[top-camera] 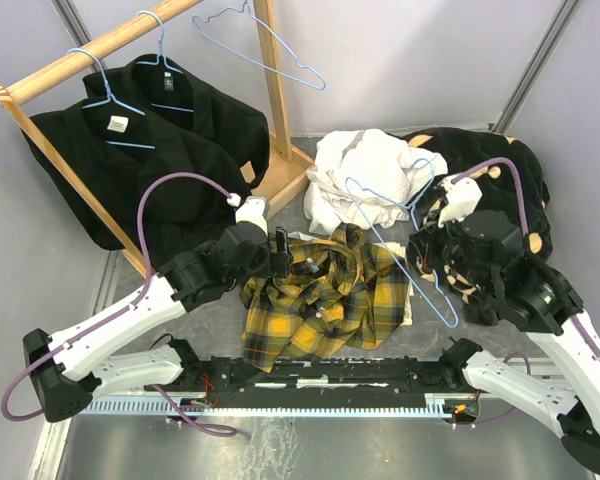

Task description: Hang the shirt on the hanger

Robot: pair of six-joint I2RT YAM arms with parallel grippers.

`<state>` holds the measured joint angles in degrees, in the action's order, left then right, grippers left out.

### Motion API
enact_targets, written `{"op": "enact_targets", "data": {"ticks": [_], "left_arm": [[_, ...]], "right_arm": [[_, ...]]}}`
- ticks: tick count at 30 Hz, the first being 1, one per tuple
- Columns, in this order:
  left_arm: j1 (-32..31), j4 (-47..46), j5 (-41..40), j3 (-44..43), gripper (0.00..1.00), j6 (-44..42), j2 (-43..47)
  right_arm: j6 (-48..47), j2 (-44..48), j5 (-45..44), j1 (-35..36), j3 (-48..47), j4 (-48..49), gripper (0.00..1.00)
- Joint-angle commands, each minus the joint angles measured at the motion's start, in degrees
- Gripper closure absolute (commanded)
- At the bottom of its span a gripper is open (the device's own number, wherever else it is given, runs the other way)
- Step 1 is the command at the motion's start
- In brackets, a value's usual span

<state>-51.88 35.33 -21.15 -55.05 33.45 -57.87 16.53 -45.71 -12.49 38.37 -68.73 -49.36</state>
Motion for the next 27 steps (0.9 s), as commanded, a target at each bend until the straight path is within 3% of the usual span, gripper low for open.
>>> {"op": "enact_targets", "data": {"ticks": [1, 16, 27], "left_arm": [[-0.49, -1.10, -2.97, -1.14, 0.16, 7.04, -1.50], [-14.96, 9.70, -18.29, 3.63, 0.39, 31.28, -0.70], [-15.10, 4.98, -20.30, 5.03, 0.44, 32.31, -1.70]], "right_arm": [[1.39, 2.58, -3.89, 0.05, 0.47, 3.63, 1.00], [1.06, 3.47, -1.16, 0.09, 2.90, 4.15, 1.00], [2.05, 6.75, 0.98, 0.07, 4.37, 6.25, 1.00]]}}
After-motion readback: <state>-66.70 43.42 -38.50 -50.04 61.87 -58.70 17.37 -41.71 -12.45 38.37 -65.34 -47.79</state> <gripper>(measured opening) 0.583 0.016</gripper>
